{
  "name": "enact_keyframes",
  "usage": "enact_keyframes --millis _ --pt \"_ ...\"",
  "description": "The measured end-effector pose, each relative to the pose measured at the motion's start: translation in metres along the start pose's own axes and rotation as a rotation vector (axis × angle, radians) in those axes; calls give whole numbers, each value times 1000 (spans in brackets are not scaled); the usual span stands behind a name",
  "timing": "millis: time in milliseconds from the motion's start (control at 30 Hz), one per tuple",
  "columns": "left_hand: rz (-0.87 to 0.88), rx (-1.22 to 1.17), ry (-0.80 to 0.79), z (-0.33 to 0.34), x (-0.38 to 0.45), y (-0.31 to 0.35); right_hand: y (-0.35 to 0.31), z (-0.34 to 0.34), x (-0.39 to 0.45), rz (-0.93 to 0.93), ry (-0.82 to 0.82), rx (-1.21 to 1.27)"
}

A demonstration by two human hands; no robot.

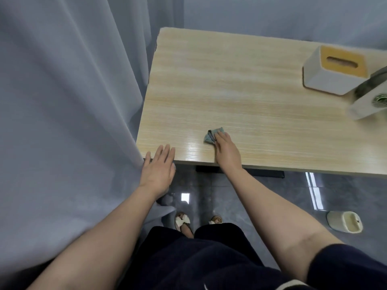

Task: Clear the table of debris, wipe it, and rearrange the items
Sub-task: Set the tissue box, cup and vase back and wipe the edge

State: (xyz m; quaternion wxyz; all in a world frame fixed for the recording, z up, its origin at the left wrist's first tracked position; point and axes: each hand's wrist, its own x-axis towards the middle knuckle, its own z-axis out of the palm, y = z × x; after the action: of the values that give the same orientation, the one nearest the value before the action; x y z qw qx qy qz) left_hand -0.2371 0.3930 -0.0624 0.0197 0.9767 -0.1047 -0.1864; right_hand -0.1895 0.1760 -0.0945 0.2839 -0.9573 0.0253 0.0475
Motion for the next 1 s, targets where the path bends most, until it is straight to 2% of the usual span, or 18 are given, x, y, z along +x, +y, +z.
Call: enact_keyframes --millis 133,267,367,433,533,633,800,1000 --pt "50 -237 64 -32 33 34 -12 -29 8 -6 97 124" --pt "46 -820 58 -72 65 80 -15 -66 11 -41 168 229" --pt "-18 -1355 -75 -105 85 120 -16 -96 11 -62 241 302" --pt "-15 -1596 -128 -124 97 143 -15 -116 10 -53 299 348" --pt "73 -1630 -70 -149 111 174 -9 -149 11 -44 386 384" --pt "155 -1542 -3 -181 117 208 0 -192 8 12 509 434" --pt "377 -1562 -101 -237 107 285 18 -279 -4 123 732 501" --pt "618 -1430 -97 -298 86 387 52 -380 -36 231 977 592"
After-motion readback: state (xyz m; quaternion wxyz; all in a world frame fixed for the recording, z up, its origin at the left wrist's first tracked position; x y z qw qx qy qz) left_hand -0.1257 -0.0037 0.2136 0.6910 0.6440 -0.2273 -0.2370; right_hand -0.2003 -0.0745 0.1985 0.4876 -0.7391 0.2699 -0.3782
